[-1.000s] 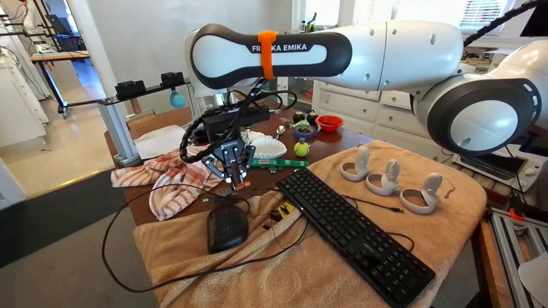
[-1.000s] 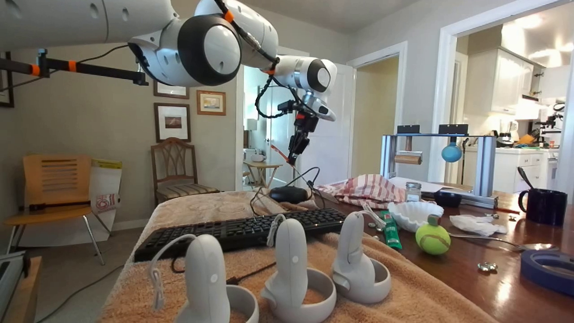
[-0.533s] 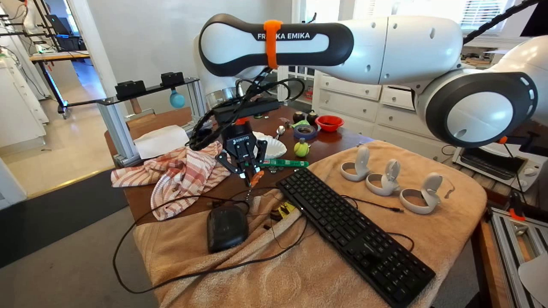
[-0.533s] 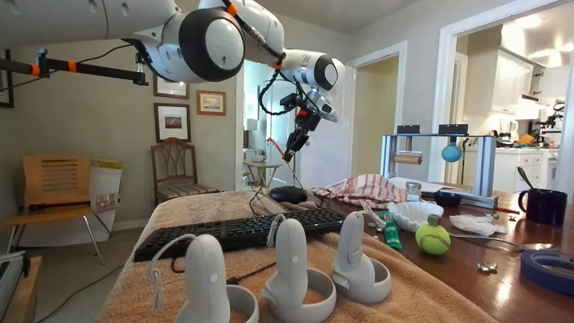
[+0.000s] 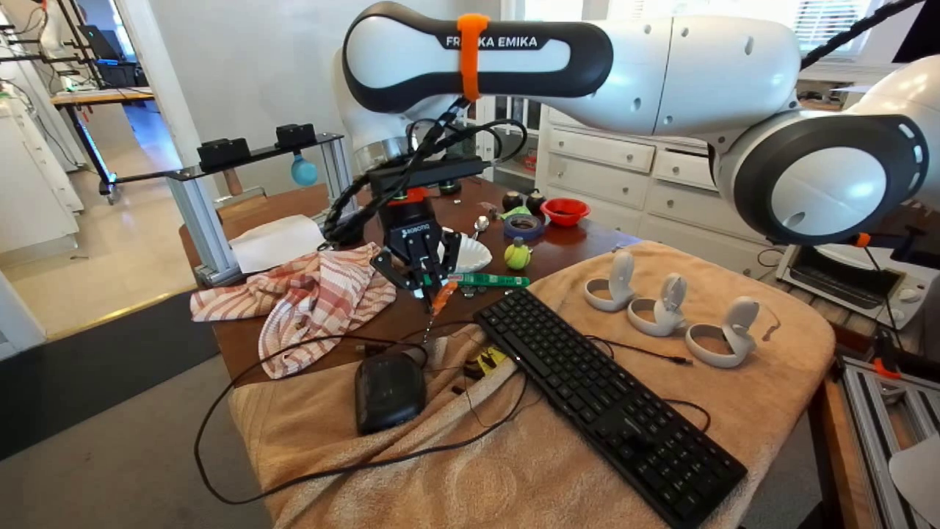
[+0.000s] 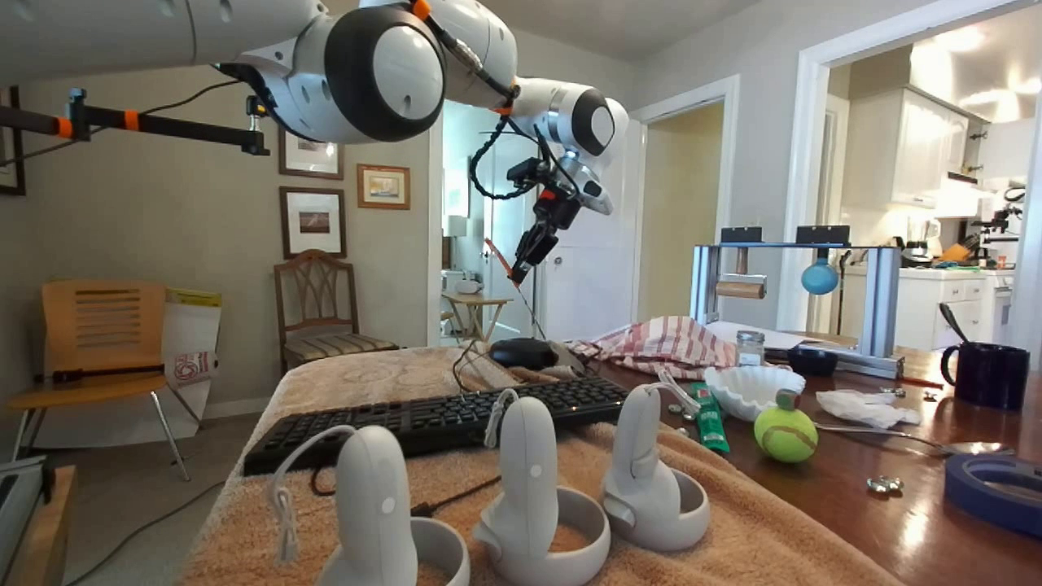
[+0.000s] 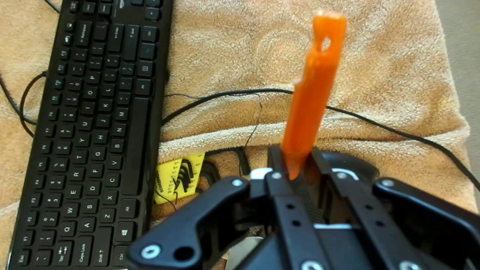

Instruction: Put the spatula on top of the keyboard.

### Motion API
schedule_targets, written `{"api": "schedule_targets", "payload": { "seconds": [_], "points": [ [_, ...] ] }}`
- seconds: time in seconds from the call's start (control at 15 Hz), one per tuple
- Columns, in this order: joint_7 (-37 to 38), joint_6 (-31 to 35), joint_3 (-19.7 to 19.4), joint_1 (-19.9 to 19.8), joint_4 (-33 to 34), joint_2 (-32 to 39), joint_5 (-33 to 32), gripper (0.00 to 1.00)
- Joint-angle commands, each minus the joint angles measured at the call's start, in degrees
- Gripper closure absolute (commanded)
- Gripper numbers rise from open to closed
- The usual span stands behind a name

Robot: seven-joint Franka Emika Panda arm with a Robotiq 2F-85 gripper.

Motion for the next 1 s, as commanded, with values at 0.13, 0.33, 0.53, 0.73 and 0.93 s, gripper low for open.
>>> {"api": "schedule_targets", "payload": {
  "seconds": [0.13, 0.33, 0.53, 0.73, 0.93],
  "points": [
    [5.6, -3.2, -0.2, 2.3, -1.7, -3.8, 1.2, 0.95],
    [13.2, -4.1, -1.9, 5.1, -1.6, -4.7, -0.6, 0.95],
    [22.0, -4.9, -3.7, 6.8, -1.4, -5.3, -2.0, 0.95],
    [29.7, -5.2, -5.0, 6.9, -1.1, -5.8, -2.9, 0.95],
    [37.2, -5.1, -5.9, 5.6, -0.7, -6.7, -3.1, 0.95]
  ]
}}
